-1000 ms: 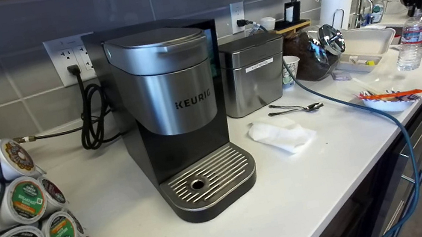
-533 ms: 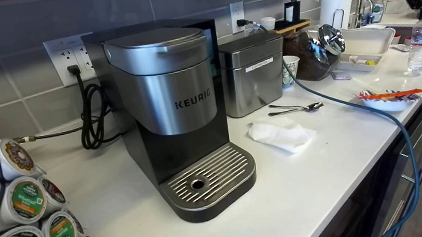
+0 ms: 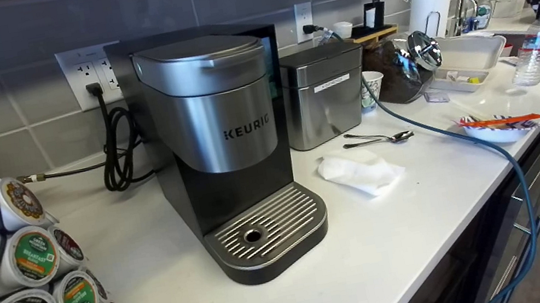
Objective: Move the water bottle to the right then remove the silver lid from the glass bowl.
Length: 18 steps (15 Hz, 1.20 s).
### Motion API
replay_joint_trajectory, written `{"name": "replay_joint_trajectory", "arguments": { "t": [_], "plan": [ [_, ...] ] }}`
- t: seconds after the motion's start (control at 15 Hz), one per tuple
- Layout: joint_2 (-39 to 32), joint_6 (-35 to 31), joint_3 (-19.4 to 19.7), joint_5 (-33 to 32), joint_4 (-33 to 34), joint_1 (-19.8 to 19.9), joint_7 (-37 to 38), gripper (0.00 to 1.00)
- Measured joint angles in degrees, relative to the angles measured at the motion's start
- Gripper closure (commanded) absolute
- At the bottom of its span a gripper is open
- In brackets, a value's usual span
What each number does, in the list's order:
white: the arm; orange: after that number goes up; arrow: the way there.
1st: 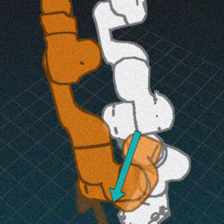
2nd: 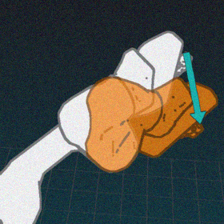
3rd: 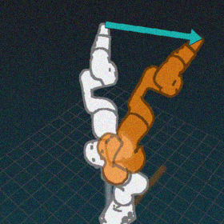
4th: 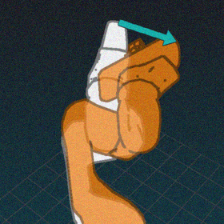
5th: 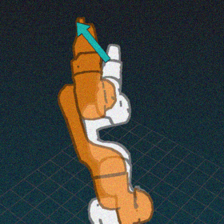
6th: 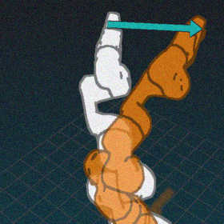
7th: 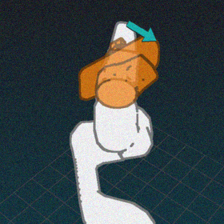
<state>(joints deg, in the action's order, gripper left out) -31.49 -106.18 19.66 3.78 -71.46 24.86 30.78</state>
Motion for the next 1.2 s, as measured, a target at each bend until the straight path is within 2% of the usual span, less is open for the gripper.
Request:
{"name": "replay_joint_trajectory", "arguments": {
  "t": [0.07,0.2,0.27,0.87,1.2],
  "plan": [
    [-1.2,0.2,0.1,0.3,2.7,0.6,1.8,0.69],
    [-3.6,0.3,0.9,0.1,7.6,0.8,5.1,0.69],
    [-4.5,0.3,1.0,0.0,9.1,0.8,5.9,0.92],
    [-8.4,0.2,1.0,0.0,11.4,0.5,7.4,0.92],
    [-12.3,0.6,0.9,0.0,16.0,1.0,9.7,0.92]
  ]
}}
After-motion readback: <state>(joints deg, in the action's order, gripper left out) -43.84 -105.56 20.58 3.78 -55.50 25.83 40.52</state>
